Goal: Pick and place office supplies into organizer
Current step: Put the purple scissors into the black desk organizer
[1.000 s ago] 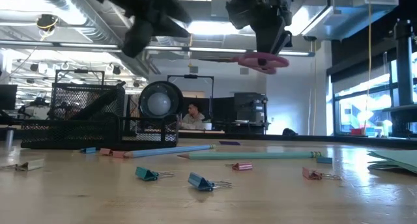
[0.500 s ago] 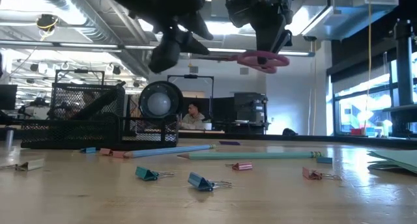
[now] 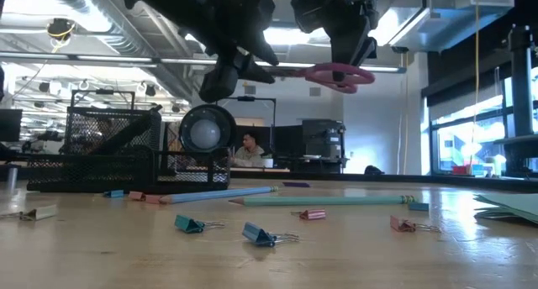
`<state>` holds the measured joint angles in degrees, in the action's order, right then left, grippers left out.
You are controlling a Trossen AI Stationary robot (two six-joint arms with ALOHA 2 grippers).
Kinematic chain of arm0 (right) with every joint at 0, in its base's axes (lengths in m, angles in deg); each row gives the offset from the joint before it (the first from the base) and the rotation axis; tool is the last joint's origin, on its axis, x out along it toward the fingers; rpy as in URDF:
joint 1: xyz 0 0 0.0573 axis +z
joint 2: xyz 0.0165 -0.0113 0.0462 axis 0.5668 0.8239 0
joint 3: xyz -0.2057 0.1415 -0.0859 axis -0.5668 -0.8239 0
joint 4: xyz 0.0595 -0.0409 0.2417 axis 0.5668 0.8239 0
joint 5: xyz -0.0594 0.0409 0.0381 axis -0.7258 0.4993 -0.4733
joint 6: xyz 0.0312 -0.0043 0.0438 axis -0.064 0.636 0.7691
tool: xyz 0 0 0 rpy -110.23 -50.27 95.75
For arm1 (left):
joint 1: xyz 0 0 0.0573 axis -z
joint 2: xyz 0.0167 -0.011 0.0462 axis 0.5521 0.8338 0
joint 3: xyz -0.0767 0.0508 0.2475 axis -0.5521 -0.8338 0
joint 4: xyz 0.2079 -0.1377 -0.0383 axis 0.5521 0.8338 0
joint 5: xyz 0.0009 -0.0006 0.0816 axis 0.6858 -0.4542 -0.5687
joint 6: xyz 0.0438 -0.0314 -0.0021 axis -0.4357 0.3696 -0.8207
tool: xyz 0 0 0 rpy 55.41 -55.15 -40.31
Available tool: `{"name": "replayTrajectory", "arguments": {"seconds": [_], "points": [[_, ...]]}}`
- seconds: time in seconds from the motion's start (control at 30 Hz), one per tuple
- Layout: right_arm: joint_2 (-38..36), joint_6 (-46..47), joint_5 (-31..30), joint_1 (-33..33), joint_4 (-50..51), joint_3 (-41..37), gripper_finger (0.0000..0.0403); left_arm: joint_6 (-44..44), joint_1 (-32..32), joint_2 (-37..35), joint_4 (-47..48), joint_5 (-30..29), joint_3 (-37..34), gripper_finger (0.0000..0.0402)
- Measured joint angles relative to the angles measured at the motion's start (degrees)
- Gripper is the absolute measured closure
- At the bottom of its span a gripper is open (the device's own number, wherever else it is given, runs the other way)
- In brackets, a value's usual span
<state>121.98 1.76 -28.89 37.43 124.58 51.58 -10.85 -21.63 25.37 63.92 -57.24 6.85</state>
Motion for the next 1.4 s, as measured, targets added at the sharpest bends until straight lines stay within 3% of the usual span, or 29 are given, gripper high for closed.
{"name": "replayTrajectory", "arguments": {"seconds": [0.2,0.83,1.4], "points": [[0.0,0.0,0.0,0.7,-0.1,0.0,0.0326,-0.1,-0.4,0.0,0.1,0.6,0.0,0.0265],[0.0,-0.7,0.0,0.7,-0.1,0.0,0.0326,-0.6,-0.3,0.0,0.9,0.6,0.0,0.0375],[0.0,-1.4,0.9,0.7,-0.1,0.0,0.0325,0.0,-0.3,0.0,4.1,2.2,0.0,0.0395]]}}
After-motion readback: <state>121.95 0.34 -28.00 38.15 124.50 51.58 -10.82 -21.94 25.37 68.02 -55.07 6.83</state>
